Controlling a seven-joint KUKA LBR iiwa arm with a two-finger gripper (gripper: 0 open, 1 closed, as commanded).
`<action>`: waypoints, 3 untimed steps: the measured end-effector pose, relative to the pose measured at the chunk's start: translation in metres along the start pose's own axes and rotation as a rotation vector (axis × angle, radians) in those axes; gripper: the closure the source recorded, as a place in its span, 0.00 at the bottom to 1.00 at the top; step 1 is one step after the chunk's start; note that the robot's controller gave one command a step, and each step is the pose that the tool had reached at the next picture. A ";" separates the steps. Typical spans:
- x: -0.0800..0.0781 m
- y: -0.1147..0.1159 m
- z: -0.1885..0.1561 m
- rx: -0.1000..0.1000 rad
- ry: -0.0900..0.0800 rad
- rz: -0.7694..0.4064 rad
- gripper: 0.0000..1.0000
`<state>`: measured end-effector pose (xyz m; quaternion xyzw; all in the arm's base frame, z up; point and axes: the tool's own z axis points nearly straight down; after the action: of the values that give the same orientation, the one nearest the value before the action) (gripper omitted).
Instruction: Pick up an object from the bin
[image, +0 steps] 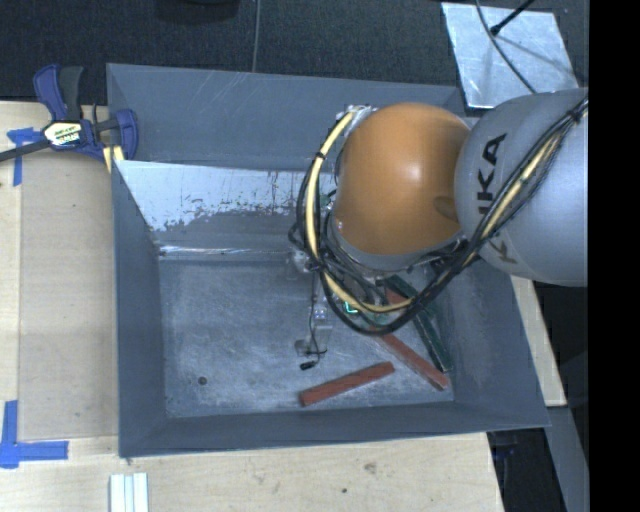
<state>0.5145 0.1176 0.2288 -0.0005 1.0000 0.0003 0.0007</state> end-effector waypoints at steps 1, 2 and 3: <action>0.016 -0.084 0.093 0.004 0.007 -0.116 0.00; 0.028 -0.154 0.157 0.002 -0.018 -0.220 0.00; 0.032 -0.152 0.158 0.001 -0.005 -0.225 1.00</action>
Offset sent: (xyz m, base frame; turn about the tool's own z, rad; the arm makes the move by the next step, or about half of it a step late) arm -0.0150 -0.0790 -0.0890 -0.1219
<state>0.4832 -0.0344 0.0704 -0.1126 0.9936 -0.0001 0.0031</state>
